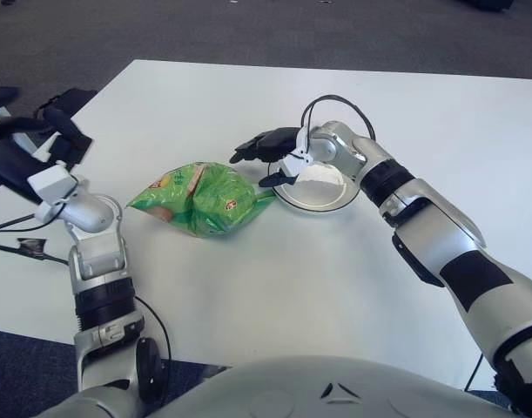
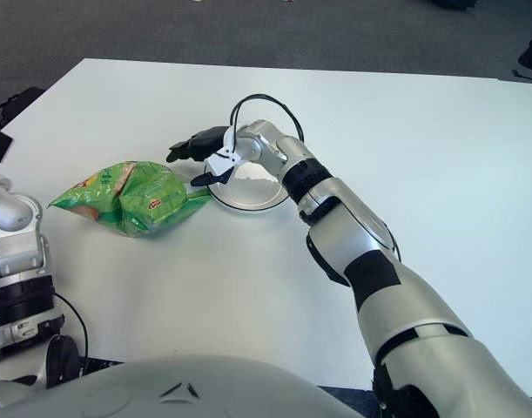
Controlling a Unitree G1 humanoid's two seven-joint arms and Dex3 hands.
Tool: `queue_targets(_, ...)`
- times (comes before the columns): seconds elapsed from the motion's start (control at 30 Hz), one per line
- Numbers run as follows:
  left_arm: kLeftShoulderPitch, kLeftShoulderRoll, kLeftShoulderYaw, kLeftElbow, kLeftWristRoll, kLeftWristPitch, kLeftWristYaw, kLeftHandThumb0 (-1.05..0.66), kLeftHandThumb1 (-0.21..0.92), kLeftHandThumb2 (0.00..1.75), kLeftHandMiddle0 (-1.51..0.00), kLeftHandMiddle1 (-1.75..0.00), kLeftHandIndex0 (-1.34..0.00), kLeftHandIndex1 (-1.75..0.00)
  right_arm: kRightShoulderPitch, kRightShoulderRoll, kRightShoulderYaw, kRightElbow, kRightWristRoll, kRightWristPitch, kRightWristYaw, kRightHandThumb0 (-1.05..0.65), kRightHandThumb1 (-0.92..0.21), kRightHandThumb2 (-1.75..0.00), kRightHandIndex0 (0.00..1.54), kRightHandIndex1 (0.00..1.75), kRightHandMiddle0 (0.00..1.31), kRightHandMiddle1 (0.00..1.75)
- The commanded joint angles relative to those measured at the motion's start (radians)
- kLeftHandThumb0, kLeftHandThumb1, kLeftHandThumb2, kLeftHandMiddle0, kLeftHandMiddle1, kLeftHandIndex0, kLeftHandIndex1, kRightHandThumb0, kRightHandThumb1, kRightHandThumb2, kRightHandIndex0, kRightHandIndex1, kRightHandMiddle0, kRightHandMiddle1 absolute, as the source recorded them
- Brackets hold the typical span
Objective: Put the snack into the plate.
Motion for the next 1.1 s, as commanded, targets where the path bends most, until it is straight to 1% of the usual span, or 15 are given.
queue_targets(0.0,0.035,0.034,-0.015,-0.014,-0.063,-0.028,-0.102,-0.4,0.6,0.96,-0.89,-1.68,-0.4,-1.75,-0.011,-0.01,-0.028,-0.017,0.015,-0.042,-0.041,-0.43,-0.92,-1.07,0.03,0.01,0.0,0.4)
queue_targets(0.03,0.04,0.039,-0.016,-0.015,-0.076,-0.032,-0.124,-0.4,0.6,0.95,-0.9,-1.66,-0.39,-1.75,-0.011,-0.01,-0.032,-0.019,0.017,-0.053,-0.049,-0.43,-0.92,-1.07,0.05,0.02,0.0,0.41)
queue_targets(0.13,0.051,0.053,-0.023,-0.013,-0.126,-0.047,-0.2,-0.4,0.62,0.93,-0.9,-1.62,-0.38,-1.75,-0.01,-0.013,-0.041,-0.015,0.008,-0.113,-0.115,-0.43,-0.92,-1.08,0.08,0.03,0.0,0.43)
queue_targets(0.2,0.053,0.056,-0.025,-0.013,-0.144,-0.05,-0.232,-0.39,0.63,0.91,-0.89,-1.59,-0.37,-1.75,-0.011,-0.015,-0.045,-0.009,0.001,-0.144,-0.151,-0.44,-0.92,-1.09,0.1,0.04,0.0,0.44)
queue_targets(0.3,0.051,0.059,-0.021,-0.011,-0.159,-0.053,-0.263,-0.39,0.65,0.9,-0.88,-1.55,-0.37,-1.75,-0.019,-0.015,-0.051,0.001,0.005,-0.187,-0.185,-0.44,-0.92,-1.1,0.12,0.05,0.0,0.45)
queue_targets(0.37,0.049,0.06,-0.02,-0.012,-0.165,-0.05,-0.278,-0.39,0.65,0.89,-0.87,-1.53,-0.36,-1.75,-0.021,-0.013,-0.056,0.014,0.004,-0.229,-0.222,-0.45,-0.92,-1.1,0.13,0.06,0.0,0.45)
queue_targets(0.5,0.044,0.063,-0.017,-0.013,-0.175,-0.039,-0.3,-0.39,0.66,0.87,-0.85,-1.5,-0.35,-1.75,-0.033,-0.007,-0.057,0.036,-0.019,-0.279,-0.299,-0.46,-0.92,-1.11,0.14,0.06,0.0,0.44)
queue_targets(0.6,0.04,0.069,-0.019,-0.034,-0.187,-0.008,-0.327,-0.39,0.67,0.87,-0.84,-1.48,-0.35,-1.75,-0.043,-0.002,-0.053,0.055,-0.044,-0.318,-0.371,-0.47,-0.92,-1.12,0.14,0.06,0.0,0.46)
queue_targets(0.7,0.038,0.069,-0.022,-0.065,-0.192,0.029,-0.348,-0.39,0.68,0.86,-0.83,-1.47,-0.35,-1.75,-0.057,0.0,-0.045,0.071,-0.07,-0.344,-0.419,-0.48,-0.92,-1.12,0.15,0.07,0.0,0.47)
queue_targets(0.77,0.037,0.064,-0.028,-0.105,-0.195,0.072,-0.361,-0.39,0.68,0.85,-0.82,-1.46,-0.34,-1.75,-0.067,-0.005,-0.044,0.062,-0.087,-0.358,-0.443,-0.48,-0.92,-1.12,0.15,0.07,0.0,0.47)
queue_targets(0.9,0.04,0.063,-0.037,-0.14,-0.21,0.122,-0.393,-0.38,0.7,0.83,-0.76,-1.43,-0.33,-1.75,-0.075,-0.009,-0.051,0.021,-0.104,-0.374,-0.467,-0.47,-0.92,-1.1,0.16,0.07,0.0,0.47)
queue_targets(1.07,0.046,0.075,-0.049,-0.164,-0.224,0.158,-0.445,-0.39,0.68,0.84,-0.71,-1.39,-0.34,-1.75,-0.041,-0.03,-0.065,-0.069,-0.067,-0.411,-0.44,-0.46,-0.92,-1.09,0.17,0.08,0.0,0.5)
